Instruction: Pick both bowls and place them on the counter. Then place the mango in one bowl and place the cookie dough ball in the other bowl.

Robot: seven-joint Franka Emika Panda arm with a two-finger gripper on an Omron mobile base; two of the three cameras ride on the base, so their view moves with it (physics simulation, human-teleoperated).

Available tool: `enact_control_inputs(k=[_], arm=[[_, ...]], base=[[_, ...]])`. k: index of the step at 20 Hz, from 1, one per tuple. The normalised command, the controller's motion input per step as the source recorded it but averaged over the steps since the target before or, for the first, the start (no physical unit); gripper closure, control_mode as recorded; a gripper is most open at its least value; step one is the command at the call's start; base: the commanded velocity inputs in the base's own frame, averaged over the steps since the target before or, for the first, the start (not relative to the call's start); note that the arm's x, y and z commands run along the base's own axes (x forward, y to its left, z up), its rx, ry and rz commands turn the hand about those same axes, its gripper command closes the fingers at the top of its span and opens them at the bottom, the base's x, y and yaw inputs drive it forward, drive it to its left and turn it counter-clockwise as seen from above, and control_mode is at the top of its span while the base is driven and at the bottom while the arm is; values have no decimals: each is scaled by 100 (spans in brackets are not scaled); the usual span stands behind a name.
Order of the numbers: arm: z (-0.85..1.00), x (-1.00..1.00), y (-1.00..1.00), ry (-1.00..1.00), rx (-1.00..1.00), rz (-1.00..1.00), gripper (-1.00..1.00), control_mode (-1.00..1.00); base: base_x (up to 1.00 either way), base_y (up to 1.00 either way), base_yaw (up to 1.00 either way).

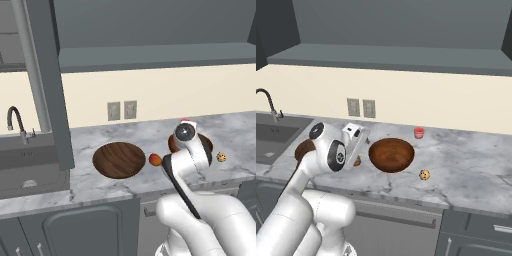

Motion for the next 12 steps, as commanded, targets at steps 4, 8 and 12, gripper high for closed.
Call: enact_control_inputs(k=[4, 8, 12], arm=[[9, 0, 26, -6, 24, -13, -100, -100], [5, 0, 24, -6, 24, -12, -100, -100], [7, 0, 27, -6, 16, -9, -100, -100]], base=[[0, 0, 0], [0, 0, 0], [0, 0, 0]])
